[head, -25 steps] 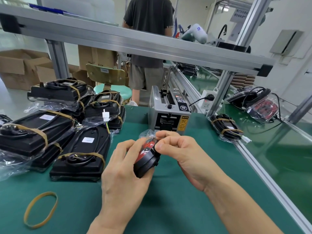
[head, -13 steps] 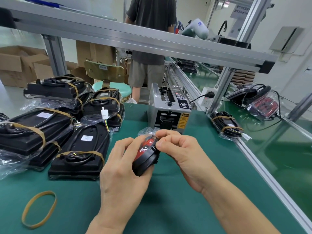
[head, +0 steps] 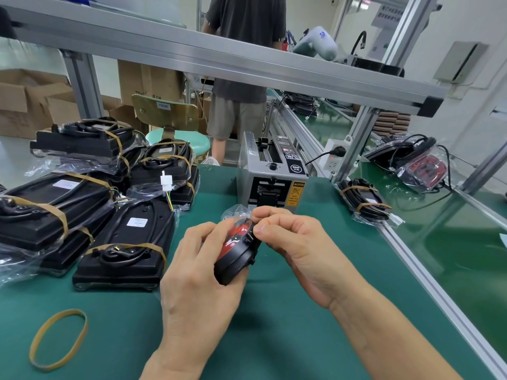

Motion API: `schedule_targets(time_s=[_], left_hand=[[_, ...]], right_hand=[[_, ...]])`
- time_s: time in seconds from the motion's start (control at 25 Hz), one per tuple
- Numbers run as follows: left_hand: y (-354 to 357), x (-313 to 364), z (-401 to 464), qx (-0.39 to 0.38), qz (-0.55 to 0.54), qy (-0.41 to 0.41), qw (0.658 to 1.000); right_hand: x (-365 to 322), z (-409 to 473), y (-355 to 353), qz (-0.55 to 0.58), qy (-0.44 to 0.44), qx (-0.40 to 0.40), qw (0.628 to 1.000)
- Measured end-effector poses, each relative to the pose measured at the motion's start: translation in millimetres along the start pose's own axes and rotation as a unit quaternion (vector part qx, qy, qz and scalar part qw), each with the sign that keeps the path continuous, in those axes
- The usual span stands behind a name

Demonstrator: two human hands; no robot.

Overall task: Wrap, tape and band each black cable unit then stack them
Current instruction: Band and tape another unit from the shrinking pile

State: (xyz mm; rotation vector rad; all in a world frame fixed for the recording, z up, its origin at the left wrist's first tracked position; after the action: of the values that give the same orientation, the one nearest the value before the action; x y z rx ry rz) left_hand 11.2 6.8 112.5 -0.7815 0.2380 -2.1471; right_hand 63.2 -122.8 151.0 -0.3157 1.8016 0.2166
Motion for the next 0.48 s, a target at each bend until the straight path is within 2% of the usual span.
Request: schedule_targets(time_s=[0.32,0.48], left_hand=[[1.7,0.3,1.4,-0.004,0.003,-0.003,1.000],[3.2,1.5,1.2,-0.003,0.005,0.004,1.000]], right_hand=[[0.1,1.9,-0.2,-0.026,-0.007,0.009,1.000],[1.7,1.8,-0.2,-0.067,-0.037,0.053,0.996]])
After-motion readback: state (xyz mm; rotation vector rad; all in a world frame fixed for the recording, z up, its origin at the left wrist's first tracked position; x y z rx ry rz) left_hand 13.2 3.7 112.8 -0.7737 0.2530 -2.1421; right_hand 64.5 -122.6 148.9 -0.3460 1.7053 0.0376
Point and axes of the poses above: each hand's wrist, its own z-axis towards the middle knuckle, its own y-axis out of the palm, x = y × z, the point moved 4 cm from there along z, towards the middle knuckle, and after that the axes turned 14 degrees about y, right-handed, at the moved point
